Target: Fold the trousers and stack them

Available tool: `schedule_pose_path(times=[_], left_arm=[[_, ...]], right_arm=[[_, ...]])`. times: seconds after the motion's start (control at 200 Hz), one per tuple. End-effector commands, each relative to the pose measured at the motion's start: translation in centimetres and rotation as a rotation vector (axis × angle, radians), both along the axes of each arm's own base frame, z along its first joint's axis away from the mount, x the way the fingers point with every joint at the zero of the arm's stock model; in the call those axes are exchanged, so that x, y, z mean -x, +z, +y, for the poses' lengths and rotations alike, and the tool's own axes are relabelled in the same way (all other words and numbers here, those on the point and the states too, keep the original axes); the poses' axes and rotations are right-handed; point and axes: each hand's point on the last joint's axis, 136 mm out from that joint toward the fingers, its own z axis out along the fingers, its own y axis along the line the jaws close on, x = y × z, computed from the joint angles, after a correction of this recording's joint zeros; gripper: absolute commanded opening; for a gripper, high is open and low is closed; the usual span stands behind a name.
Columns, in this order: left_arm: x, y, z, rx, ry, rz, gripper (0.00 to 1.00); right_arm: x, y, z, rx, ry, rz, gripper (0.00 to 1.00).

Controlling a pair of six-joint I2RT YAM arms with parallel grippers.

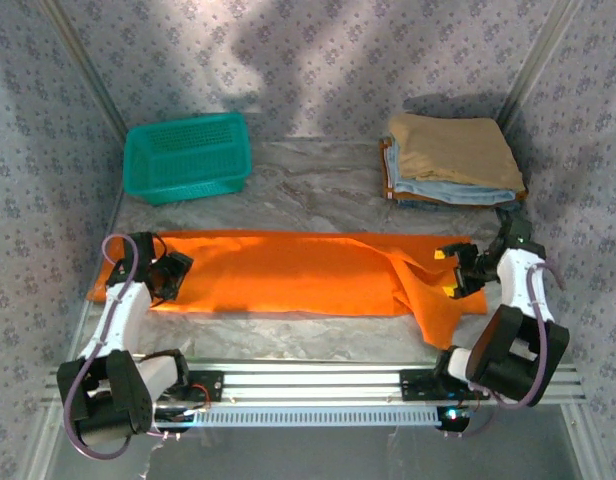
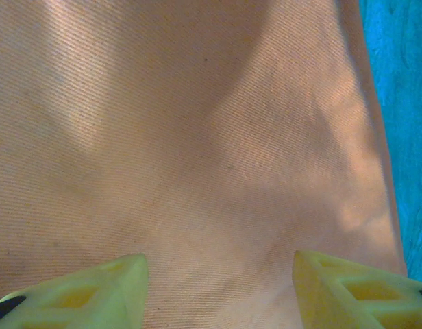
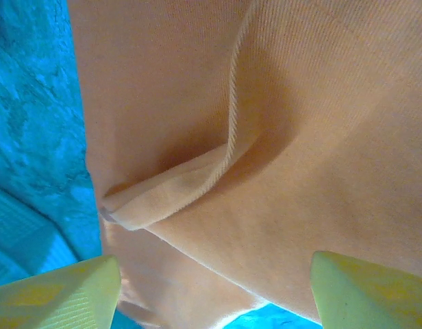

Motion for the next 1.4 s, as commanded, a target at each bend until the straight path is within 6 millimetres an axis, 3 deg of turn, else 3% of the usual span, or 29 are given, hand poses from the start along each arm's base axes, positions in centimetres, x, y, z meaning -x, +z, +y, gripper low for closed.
schedule_pose_path(times=[0.0,0.215,0.395,0.535,0.63,0.73,0.879,1.154,1.394], left_arm=[[-0.7,0.3,-0.5,0.010,-0.038,-0.027,0.58],[-0.6,0.1,-0.4,0.009,-0.043,-0.020,0.59],[-0.6,-0.1,-0.4,0.018,-0.040,-0.021,0.59],[-0.6,0.1,-0.4,0.018,-0.040,-0.023,0.59],[-0.5,0.2,-0.2,0.013,-0.039,-0.026,0.59],[-0.3,0.3,0.0,0.008,-0.034,-0.025,0.59],[-0.3,0.8,0.2,0.004,-0.030,-0.040,0.58],[-0.7,1.8,0.2,0.000,-0.037,-0.057,0.58],[-0.6,1.9,0.3,-0.007,-0.038,-0.066,0.58]], right_arm=[[-1.1,-0.5,0.4,-0.130,-0.066,0.018,0.74],[-1.0,-3.3,-0.3,-0.159,-0.128,0.115,0.69],[-1.9,-4.9,-0.3,-0.198,-0.123,0.134,0.55],[-2.2,-6.2,0.0,-0.260,-0.132,0.142,0.35],[-2.4,-6.4,0.3,-0.296,-0.125,0.137,0.15],[-2.1,-5.8,-0.1,-0.267,-0.115,0.122,0.00],[-1.1,-4.0,-0.7,-0.163,-0.080,0.092,0.00],[-0.5,2.7,-3.5,0.154,-0.016,-0.021,0.00],[-3.6,6.3,-5.0,0.333,0.056,-0.059,0.00]])
